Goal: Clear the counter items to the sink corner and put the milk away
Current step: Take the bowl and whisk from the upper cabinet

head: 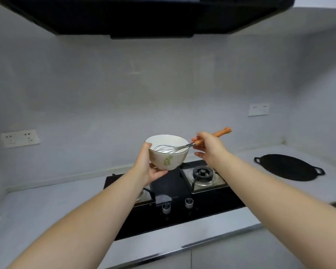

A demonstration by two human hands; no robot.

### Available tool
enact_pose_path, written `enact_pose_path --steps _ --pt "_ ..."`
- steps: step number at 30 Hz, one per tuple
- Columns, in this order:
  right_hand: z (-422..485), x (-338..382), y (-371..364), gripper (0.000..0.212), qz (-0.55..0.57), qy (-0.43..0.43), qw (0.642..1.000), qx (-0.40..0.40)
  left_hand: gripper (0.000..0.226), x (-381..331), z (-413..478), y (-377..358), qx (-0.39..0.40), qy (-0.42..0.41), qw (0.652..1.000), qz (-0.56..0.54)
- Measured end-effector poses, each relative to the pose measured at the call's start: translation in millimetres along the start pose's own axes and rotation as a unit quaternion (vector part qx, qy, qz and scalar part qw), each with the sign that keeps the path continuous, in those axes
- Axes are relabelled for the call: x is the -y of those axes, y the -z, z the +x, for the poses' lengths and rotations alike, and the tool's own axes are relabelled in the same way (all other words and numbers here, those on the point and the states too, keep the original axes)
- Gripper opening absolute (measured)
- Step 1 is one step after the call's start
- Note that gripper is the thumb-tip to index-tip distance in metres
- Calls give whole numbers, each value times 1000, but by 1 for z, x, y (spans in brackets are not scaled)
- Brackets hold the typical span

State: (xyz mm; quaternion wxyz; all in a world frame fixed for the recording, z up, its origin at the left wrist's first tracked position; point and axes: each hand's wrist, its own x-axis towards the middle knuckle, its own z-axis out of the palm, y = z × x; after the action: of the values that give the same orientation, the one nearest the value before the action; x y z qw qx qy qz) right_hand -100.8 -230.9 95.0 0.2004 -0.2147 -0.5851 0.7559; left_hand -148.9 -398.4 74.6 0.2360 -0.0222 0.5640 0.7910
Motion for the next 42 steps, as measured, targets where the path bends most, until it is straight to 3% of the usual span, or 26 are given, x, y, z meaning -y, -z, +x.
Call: enact_pose_path --steps 8,18,28,36,42 --pt "80 -24 117 8 33 -45 993 -104 36 69 93 -117 95 71 992 48" --pt "203 -13 226 26 -4 -126 984 -125 33 109 224 -243 159 133 976 65" --pt "273 -25 323 19 25 -157 976 -148 16 164 291 -330 197 171 962 75" --pt "370 -61 399 17 54 -203 967 -143 30 233 373 -393 125 151 965 174" --pt "451 -74 452 15 57 -244 960 -128 33 270 443 -443 73 132 937 316"
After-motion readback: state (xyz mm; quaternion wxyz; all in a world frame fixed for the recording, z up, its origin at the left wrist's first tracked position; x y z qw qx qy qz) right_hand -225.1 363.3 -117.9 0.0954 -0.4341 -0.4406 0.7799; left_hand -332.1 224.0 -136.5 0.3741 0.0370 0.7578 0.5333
